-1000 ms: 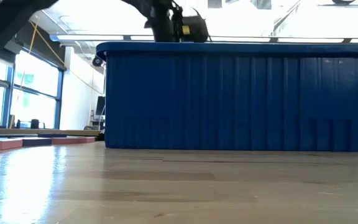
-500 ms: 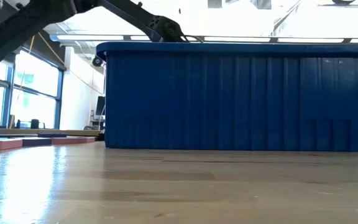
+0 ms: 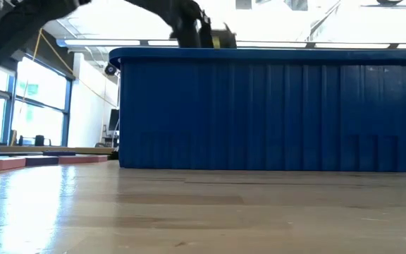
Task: Sort blocks
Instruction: Put the purple block into the blue bin with the other purple block
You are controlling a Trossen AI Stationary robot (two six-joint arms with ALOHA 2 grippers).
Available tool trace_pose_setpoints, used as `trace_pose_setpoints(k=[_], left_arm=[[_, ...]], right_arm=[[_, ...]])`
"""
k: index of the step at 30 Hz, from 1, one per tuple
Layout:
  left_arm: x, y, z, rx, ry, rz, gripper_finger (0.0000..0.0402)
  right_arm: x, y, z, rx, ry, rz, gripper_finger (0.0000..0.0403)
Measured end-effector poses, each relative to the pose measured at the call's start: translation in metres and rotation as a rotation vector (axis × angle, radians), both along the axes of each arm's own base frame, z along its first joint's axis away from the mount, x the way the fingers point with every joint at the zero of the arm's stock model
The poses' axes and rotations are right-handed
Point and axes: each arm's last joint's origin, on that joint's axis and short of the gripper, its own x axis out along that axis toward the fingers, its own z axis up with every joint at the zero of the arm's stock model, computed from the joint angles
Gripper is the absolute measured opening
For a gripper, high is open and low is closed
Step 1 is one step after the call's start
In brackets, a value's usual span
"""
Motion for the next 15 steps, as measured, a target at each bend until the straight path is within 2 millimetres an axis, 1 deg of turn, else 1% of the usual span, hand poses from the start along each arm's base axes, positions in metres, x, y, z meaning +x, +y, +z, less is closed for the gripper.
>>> trace_pose_setpoints(k=[3,5,9,12,15], left_arm=[[-0.01,-0.013,0.04,0.042,-0.07,-0.045,0.0238],[-0.021,-0.026,0.067,0.076,-0.111,-0.073,0.0238],[-0.056,-0.065,0.12,0.19,-0.155,-0.113,0.0238],[-0.084,-0.1,0.146,0.293,-0.139,-0.123,0.0239],[-0.109,-0.134,0.159,0.355,-0.1,-0.117,0.0239]], right_arm=[[0.0,0.0,0.0,-0.002,0.003,0.0,0.0169],[0.0,0.0,0.0,-0.003,0.004,0.0,0.0169],[0.0,0.0,0.0,-0.003,0.004,0.0,0.0169],[0.0,0.0,0.0,-0.006,0.004,0.001,0.0169],[0.0,0.0,0.0,-0.006,0.005,0.001,0.0169]])
